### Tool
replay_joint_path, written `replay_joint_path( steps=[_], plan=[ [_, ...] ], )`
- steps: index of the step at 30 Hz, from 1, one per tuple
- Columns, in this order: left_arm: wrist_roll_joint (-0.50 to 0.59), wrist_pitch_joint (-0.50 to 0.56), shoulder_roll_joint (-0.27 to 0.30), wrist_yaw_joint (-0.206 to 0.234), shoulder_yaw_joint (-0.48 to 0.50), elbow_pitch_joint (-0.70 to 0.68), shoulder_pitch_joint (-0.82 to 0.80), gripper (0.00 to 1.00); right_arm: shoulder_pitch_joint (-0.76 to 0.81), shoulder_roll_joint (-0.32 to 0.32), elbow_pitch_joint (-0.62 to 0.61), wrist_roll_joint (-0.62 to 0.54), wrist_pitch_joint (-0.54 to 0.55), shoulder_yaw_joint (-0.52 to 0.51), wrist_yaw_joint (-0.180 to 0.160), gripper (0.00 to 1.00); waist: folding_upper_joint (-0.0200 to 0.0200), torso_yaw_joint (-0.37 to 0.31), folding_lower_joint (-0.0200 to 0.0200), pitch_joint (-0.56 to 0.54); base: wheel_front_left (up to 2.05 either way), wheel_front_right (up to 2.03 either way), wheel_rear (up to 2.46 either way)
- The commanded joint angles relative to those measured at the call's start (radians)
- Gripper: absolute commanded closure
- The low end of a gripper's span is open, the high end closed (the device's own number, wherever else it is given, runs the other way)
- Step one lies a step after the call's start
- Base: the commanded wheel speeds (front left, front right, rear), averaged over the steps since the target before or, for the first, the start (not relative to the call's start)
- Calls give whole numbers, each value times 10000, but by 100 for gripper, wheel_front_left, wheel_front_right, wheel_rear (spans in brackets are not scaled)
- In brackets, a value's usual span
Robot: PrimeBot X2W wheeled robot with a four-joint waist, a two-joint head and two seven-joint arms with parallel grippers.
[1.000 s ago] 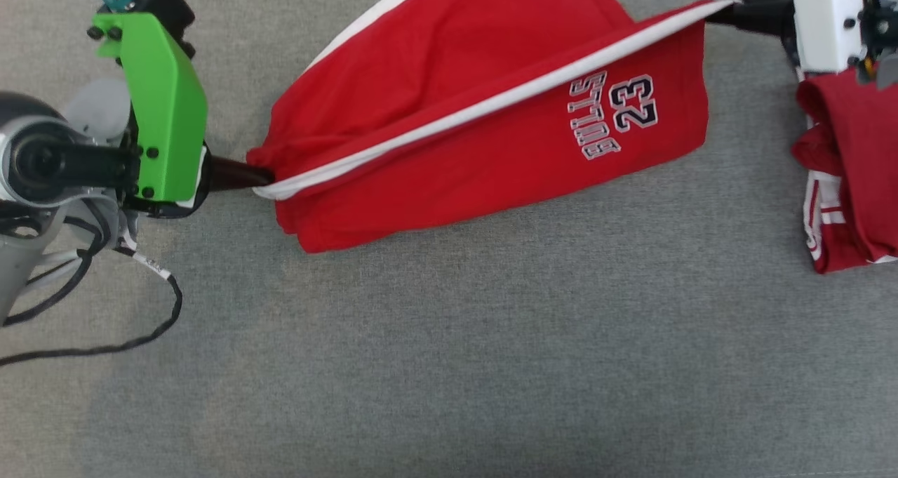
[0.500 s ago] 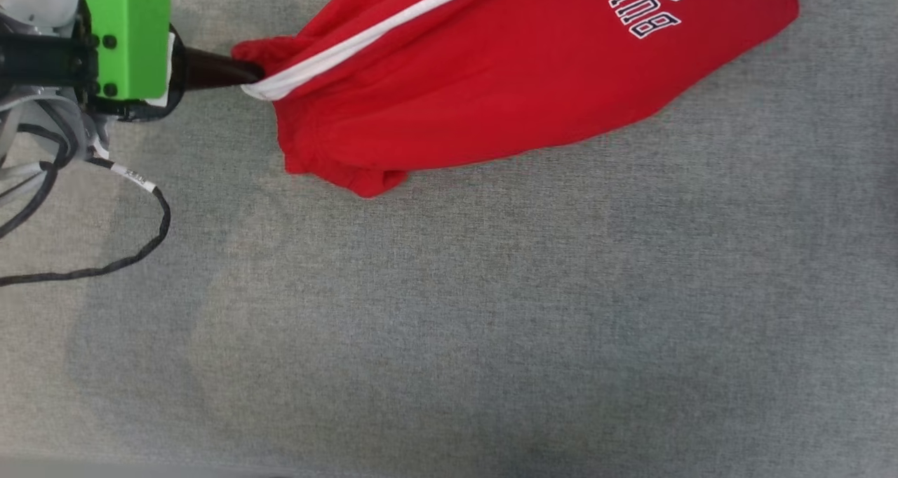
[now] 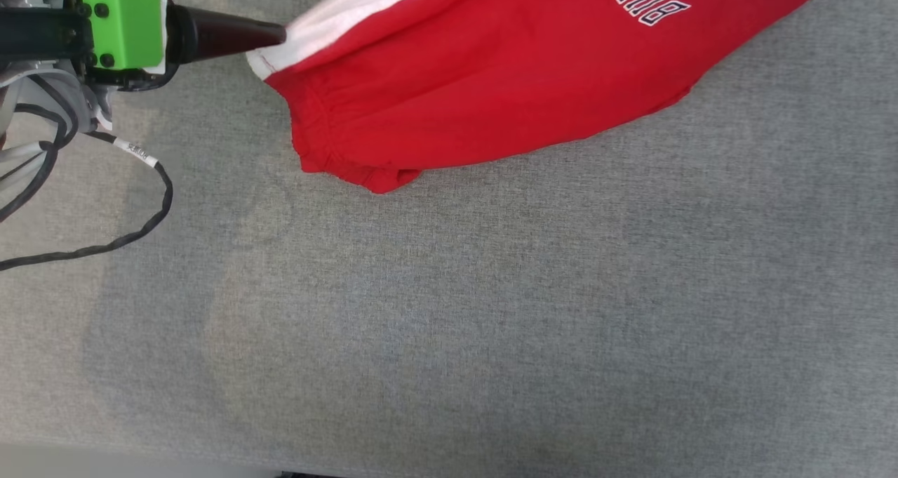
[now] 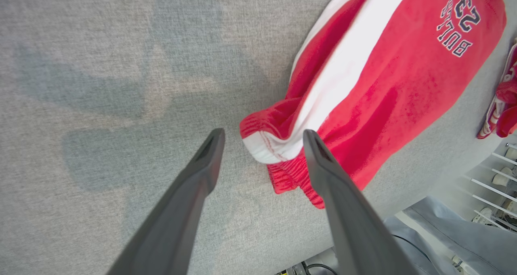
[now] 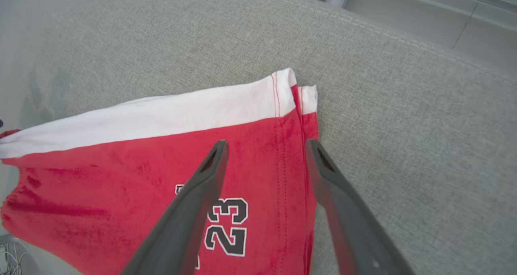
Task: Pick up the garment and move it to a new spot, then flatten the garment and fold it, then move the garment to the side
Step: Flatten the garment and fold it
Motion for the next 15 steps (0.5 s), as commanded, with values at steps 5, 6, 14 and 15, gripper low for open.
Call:
replay_joint_path(
  steps=[5,6,14,15],
  plan=[
    [91,-422,54,-305,196,311,-17,0,603,-72,-424,286,-1108,164,-7,0,0,-182,-1,-905,0,0,0],
    [190,-676,57,-435,264,375,36,0,790,-101,-598,362,-1529,225,-6,0,0,-200,-1,-1101,0,0,0],
    [1648,-4247,-145,-1791,667,426,987,0,2262,-1197,-1895,-208,-5842,1295,-7,0,0,-225,-1,-2160,0,0,0],
    [1927,-4820,-160,-1870,729,385,1145,0,2436,-1281,-1794,-330,-6443,1282,-7,0,0,-217,-1,-2243,0,0,0]
  ],
)
